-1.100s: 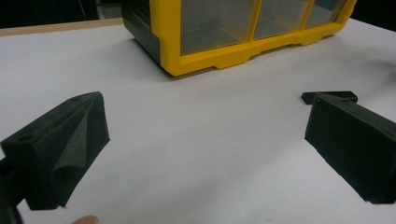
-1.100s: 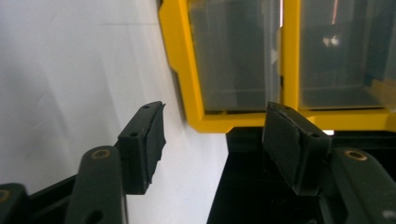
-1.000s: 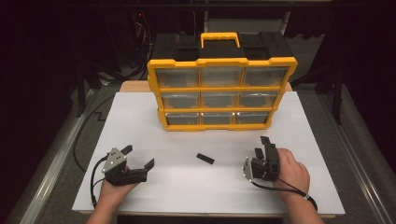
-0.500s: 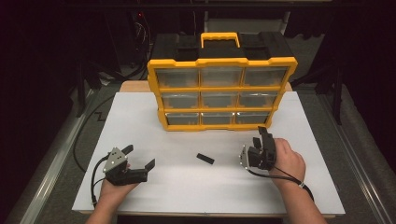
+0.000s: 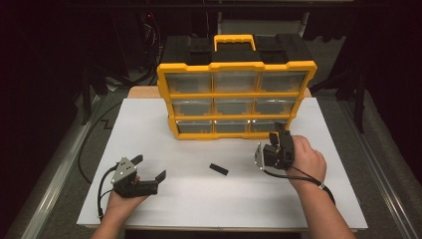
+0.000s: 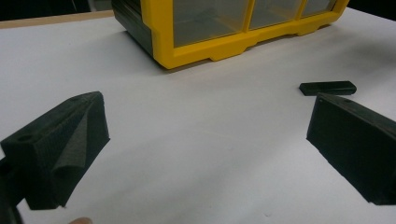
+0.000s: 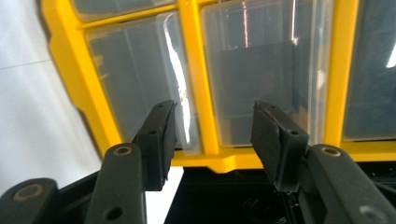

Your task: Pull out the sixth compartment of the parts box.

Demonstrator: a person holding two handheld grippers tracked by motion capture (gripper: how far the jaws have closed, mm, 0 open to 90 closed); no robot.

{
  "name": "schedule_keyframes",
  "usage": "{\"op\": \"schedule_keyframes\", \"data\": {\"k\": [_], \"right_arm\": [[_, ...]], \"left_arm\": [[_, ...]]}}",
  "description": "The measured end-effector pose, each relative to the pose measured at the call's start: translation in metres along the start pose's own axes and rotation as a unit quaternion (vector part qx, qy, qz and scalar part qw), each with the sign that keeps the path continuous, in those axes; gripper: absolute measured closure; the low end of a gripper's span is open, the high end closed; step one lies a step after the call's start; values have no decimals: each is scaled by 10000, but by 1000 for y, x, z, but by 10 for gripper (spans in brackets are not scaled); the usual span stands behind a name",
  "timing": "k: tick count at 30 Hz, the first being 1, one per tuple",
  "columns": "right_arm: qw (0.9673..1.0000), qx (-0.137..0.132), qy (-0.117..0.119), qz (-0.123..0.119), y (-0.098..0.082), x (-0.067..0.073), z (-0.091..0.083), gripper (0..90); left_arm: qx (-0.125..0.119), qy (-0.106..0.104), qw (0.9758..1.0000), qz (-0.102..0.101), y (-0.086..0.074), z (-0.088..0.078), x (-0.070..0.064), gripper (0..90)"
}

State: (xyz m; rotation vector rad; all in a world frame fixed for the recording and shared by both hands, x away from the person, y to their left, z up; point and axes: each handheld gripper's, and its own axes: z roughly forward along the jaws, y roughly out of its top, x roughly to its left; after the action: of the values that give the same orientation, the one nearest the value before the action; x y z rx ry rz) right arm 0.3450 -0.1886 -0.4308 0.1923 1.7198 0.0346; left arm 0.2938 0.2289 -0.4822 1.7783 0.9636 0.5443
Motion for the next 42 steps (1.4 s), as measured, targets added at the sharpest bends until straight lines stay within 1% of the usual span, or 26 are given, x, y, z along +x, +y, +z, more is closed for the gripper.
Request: {"op": "schedule_keyframes", "data": {"k": [1, 4, 7, 8, 9, 10, 11, 12, 13, 14, 15, 17, 21, 23, 24, 25, 26, 28, 29, 30, 32, 33, 34, 38, 41, 42], "right_arm": [[10000, -73, -67, -9, 1, -1, 1, 520], [10000, -45, -58, -14, 4, -7, 3, 540], [9999, -24, -137, 37, 6, -12, 5, 575], [9998, -70, -196, 41, 6, -13, 6, 581], [9999, -35, -155, 22, 7, -15, 7, 584], [9998, -68, -211, 24, 7, -16, 8, 592], [9998, -30, -174, 15, 8, -18, 9, 597], [9997, -61, -238, 6, 8, -20, 10, 602], [9997, -53, -244, 73, 9, -21, 11, 605], [9997, -50, -232, 21, 9, -24, 12, 610], [9995, -70, -292, -33, 9, -27, 13, 614], [9997, -20, -256, 1, 10, -31, 14, 625], [9996, -6, -298, 0, 12, -38, 17, 631], [9993, -19, -356, -79, 14, -42, 18, 633], [9993, -28, -352, -74, 15, -44, 19, 633], [9991, -72, -416, -105, 16, -45, 20, 633], [9992, -24, -398, -79, 17, -46, 20, 634], [9987, -77, -472, -183, 18, -50, 24, 642], [9988, -21, -437, -216, 18, -51, 24, 643], [9985, -68, -507, -202, 19, -52, 25, 643], [9986, -49, -494, -198, 19, -54, 27, 649], [9990, -7, -417, -167, 19, -54, 28, 651], [9985, -36, -462, -305, 20, -55, 30, 651], [9983, 16, -411, -405, 21, -55, 36, 655], [9978, 74, -385, -532, 22, -57, 37, 696], [9974, 28, -420, -582, 21, -57, 37, 705]], "left_arm": [[-9, -3, 10000, 2, 0, 0, 0, 2], [-46, 12, 10000, 56, 0, 0, 0, 2], [-96, -35, 9999, 87, 1, -1, -1, 2], [-98, -40, 9999, 98, 0, -1, -1, 2], [-90, -52, 9999, 97, 0, -1, -1, 2], [-82, -51, 9999, 101, 0, -1, -1, 2], [-76, -47, 9999, 103, 0, 0, -1, 2], [-58, -51, 9999, 119, 0, 0, -1, 2], [-58, -60, 9999, 122, 0, 0, -2, 2], [-60, -73, 9999, 129, 0, 0, -2, 2], [-61, -81, 9999, 129, 0, 0, -2, 2], [-62, -87, 9999, 130, 0, 1, -2, 2], [-58, -97, 9998, 133, 0, 1, -2, 2], [-53, -102, 9998, 133, 0, 1, -2, 2], [-45, -103, 9999, 130, 0, 1, -2, 2], [-43, -105, 9999, 128, -1, 1, -2, 1], [-43, -104, 9999, 124, -1, 1, -2, 2], [-27, -106, 9998, 138, -1, 2, -2, 2], [-26, -108, 9998, 133, -1, 2, -2, 2], [-17, -110, 9998, 135, -1, 2, -2, 2], [-8, -110, 9998, 139, -1, 2, -2, 2], [-10, -108, 9999, 134, -1, 2, -2, 2], [-13, -111, 9999, 127, -1, 2, -2, 2], [-44, -117, 9999, 86, -1, 2, -2, 2], [-49, -117, 9999, 51, -1, 2, -2, 2], [-44, -117, 9999, 63, -1, 1, -2, 2]]}}
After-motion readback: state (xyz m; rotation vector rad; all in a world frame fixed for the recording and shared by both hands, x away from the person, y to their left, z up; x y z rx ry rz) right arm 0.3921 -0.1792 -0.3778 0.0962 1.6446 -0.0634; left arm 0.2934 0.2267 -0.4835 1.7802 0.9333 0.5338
